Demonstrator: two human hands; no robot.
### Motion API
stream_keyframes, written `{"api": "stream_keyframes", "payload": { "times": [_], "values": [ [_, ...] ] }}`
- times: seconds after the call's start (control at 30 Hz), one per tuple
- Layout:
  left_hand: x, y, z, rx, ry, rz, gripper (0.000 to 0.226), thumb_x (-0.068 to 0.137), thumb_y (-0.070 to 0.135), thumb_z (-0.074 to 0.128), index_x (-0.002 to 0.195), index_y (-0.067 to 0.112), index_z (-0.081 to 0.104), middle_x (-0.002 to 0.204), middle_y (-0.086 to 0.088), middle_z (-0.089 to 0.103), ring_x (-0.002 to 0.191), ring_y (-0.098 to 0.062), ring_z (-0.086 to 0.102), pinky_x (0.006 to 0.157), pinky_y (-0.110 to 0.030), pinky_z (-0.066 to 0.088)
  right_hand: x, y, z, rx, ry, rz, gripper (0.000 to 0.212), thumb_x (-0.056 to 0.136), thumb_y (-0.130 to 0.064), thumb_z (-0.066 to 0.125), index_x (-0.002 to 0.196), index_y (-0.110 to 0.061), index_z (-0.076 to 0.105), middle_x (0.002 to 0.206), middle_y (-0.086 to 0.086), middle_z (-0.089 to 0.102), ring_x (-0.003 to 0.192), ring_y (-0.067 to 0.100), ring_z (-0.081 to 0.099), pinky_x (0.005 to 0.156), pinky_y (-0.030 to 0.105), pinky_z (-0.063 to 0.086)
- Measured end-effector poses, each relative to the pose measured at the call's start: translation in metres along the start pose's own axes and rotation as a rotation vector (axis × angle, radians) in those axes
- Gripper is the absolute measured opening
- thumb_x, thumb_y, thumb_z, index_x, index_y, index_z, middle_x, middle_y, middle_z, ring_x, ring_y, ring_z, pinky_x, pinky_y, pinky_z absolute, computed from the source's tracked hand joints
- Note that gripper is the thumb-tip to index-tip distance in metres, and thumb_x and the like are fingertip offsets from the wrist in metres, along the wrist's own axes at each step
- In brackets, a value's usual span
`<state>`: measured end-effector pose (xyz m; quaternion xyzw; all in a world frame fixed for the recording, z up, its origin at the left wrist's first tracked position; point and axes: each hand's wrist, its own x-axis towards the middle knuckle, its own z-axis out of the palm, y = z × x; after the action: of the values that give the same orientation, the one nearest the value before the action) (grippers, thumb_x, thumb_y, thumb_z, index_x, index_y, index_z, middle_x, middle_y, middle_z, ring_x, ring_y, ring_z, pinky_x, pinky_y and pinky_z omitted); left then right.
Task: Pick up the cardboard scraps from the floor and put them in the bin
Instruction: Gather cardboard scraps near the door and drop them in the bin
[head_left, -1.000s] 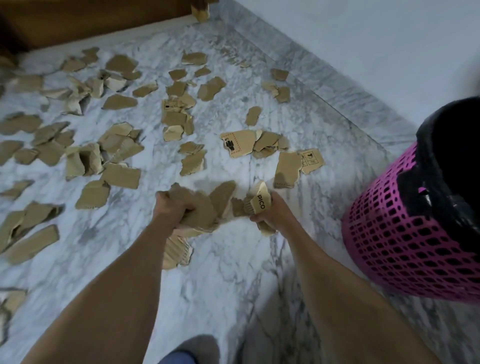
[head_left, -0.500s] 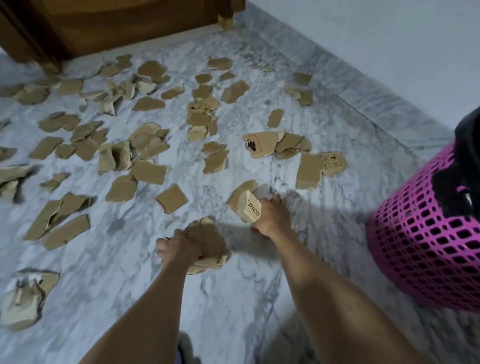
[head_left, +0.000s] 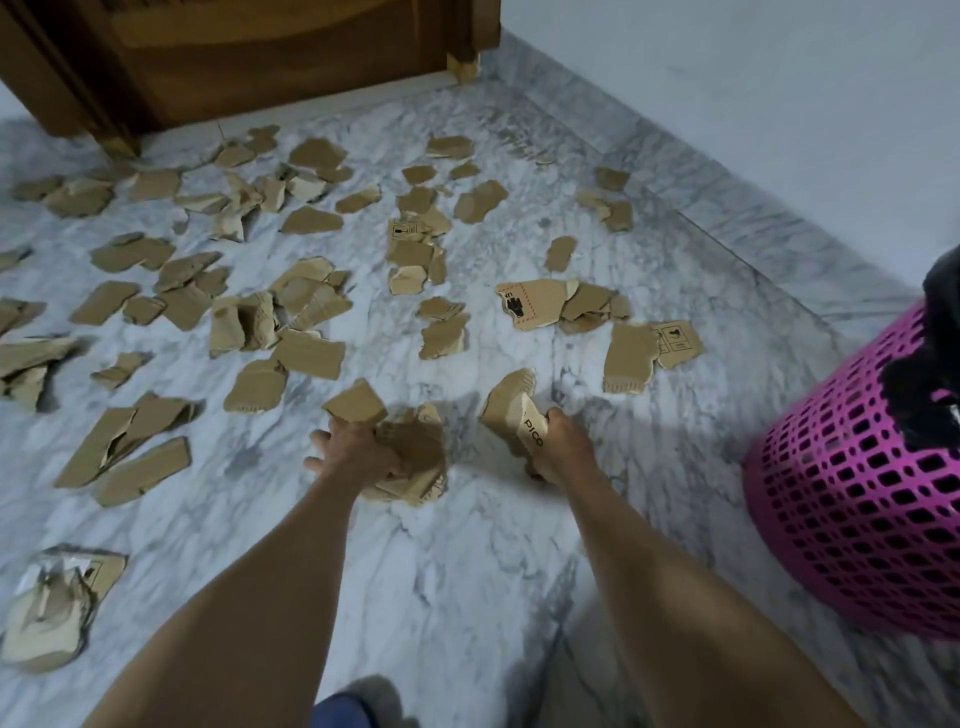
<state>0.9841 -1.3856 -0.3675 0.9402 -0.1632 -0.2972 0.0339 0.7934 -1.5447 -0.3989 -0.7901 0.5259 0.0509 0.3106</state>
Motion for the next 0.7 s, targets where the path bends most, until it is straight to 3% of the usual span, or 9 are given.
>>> {"api": "stream_keyframes", "payload": {
  "times": [0.1,0.23,0.3,0.37,0.47,0.53,0.6,0.7],
  "values": [
    [0.017,0.002,-0.01,0.082,0.048,-0.003,0.096,0.067,0.046,0.086,0.147,0.02,0.041,0.146,-0.009,0.026,0.14,-0.036,0.019,0.112,-0.053,0.028,0.002,0.003,-0.001,-0.014,-0.106,0.013,0.048,0.078,-0.011,0.079,0.12,-0.008,0.056,0.113,0.013,0.065,0.101,0.031,0.064,0.066,0.029,0.042],
    [0.044,0.007,-0.017,0.086,0.005,0.078,0.097,0.067,0.045,0.084,0.149,0.018,0.039,0.163,-0.008,0.009,0.151,-0.041,-0.003,0.118,-0.063,0.011,0.015,-0.004,-0.014,0.164,-0.212,-0.047,0.044,0.073,-0.014,0.072,0.116,-0.013,0.062,0.104,0.009,0.069,0.096,0.032,0.068,0.072,0.039,0.057],
    [0.057,0.011,-0.018,0.082,-0.037,0.161,0.099,0.059,0.05,0.085,0.141,0.011,0.046,0.156,-0.017,0.032,0.146,-0.042,0.024,0.119,-0.058,0.025,0.026,-0.013,-0.03,0.229,-0.217,-0.088,0.054,0.069,-0.005,0.074,0.119,-0.018,0.059,0.106,0.009,0.069,0.097,0.032,0.067,0.072,0.04,0.058],
    [0.064,0.015,-0.019,0.016,-0.043,0.166,0.084,0.063,0.036,0.088,0.134,0.008,0.054,0.141,-0.018,0.049,0.13,-0.039,0.048,0.108,-0.048,0.043,0.032,-0.027,-0.044,0.207,-0.234,-0.104,0.07,0.071,0.002,0.077,0.13,-0.024,0.047,0.114,0.008,0.065,0.095,0.029,0.065,0.06,0.031,0.052],
    [0.068,0.019,-0.02,0.022,-0.062,0.199,0.075,0.068,0.031,0.088,0.132,0.011,0.054,0.138,-0.018,0.046,0.124,-0.039,0.051,0.103,-0.046,0.047,0.039,-0.043,-0.041,0.051,-0.284,-0.173,0.096,0.077,0.001,0.075,0.154,-0.024,0.024,0.142,0.009,0.049,0.106,0.029,0.059,0.065,0.031,0.051],
    [0.073,0.02,-0.018,0.006,-0.098,0.24,0.08,0.058,0.038,0.088,0.127,0.017,0.054,0.129,-0.016,0.053,0.118,-0.037,0.054,0.1,-0.048,0.049,0.044,-0.045,-0.025,-0.078,-0.315,-0.209,0.089,0.08,0.0,0.074,0.152,-0.022,0.028,0.14,0.009,0.046,0.114,0.032,0.056,0.077,0.035,0.053],
    [0.082,0.019,-0.017,-0.009,-0.115,0.285,0.083,0.046,0.042,0.084,0.119,0.021,0.051,0.115,-0.011,0.059,0.113,-0.035,0.057,0.097,-0.05,0.051,0.046,-0.041,-0.013,-0.149,-0.302,-0.193,0.07,0.078,-0.003,0.075,0.137,-0.022,0.041,0.124,0.006,0.054,0.109,0.033,0.059,0.074,0.036,0.05],
    [0.085,0.026,-0.026,-0.035,-0.185,0.289,0.07,0.053,0.028,0.088,0.113,0.012,0.055,0.11,-0.008,0.064,0.106,-0.029,0.061,0.092,-0.04,0.053,0.047,-0.037,-0.009,-0.315,-0.193,-0.238,0.059,0.075,-0.019,0.077,0.124,-0.021,0.044,0.117,0.007,0.056,0.106,0.035,0.06,0.08,0.04,0.049]
  ]
}}
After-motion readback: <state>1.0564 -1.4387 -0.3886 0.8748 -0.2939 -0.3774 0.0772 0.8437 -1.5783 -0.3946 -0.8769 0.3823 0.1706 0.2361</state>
